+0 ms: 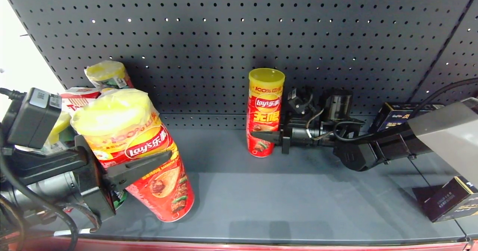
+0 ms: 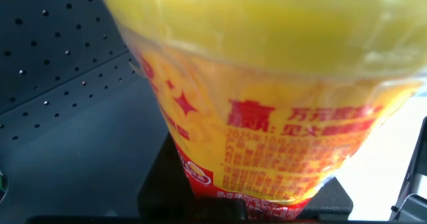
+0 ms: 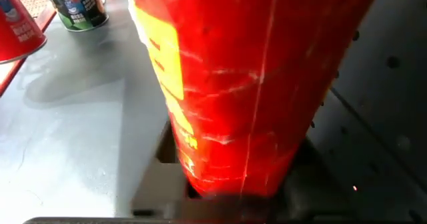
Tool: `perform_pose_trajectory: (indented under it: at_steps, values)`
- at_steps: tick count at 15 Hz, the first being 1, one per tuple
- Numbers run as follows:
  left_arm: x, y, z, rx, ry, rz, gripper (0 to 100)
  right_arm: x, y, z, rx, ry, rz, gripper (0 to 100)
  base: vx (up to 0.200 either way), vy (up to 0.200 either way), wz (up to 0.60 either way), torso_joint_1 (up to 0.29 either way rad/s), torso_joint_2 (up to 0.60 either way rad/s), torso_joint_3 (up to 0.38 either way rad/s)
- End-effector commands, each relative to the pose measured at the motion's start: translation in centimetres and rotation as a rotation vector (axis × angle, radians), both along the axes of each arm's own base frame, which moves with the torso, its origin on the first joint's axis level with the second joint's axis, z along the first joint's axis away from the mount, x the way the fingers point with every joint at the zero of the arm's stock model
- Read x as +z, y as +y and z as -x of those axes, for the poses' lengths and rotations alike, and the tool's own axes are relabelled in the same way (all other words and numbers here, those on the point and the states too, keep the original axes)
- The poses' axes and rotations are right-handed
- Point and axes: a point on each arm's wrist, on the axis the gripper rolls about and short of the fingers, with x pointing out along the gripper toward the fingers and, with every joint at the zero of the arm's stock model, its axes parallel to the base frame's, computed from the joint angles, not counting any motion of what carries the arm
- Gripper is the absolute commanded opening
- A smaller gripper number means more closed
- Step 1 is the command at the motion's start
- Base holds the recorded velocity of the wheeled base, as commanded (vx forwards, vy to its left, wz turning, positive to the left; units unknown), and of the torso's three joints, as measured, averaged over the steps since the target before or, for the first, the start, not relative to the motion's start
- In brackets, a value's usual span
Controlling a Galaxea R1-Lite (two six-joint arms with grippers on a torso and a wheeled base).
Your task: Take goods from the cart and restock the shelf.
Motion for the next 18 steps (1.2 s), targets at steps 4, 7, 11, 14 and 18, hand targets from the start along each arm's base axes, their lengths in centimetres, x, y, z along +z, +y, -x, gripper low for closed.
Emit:
perform_pose_trajectory:
  at_steps: [4,7,11,14,18]
  values:
    - [0.0,0.0,0.0,0.0,-0.001,0.0,0,1.6,-0.3,0.9,0.002,-0.027,-0.013,0,0.0,0.0,0.0,0.0,0.0,0.0]
    - [0.1,0.0,0.0,0.003,-0.007,0.002,0,3.5,-0.6,3.7,-0.026,-0.029,-0.024,0,0.0,0.0,0.0,0.0,0.0,0.0]
    - [0.0,0.1,0.1,0.003,-0.004,0.001,0,4.5,-1.0,8.1,-0.006,-0.026,-0.023,0,0.0,0.0,0.0,0.0,0.0,0.0]
    - [0.1,0.1,0.1,0.006,-0.006,0.001,0,4.9,-1.4,11.7,0.021,-0.026,-0.024,0,0.0,0.0,0.0,0.0,0.0,0.0]
    - [0.2,0.1,0.1,0.006,-0.009,0.002,0,3.4,-0.7,14.3,-0.017,-0.018,-0.017,0,0.0,0.0,0.0,0.0,0.0,0.0]
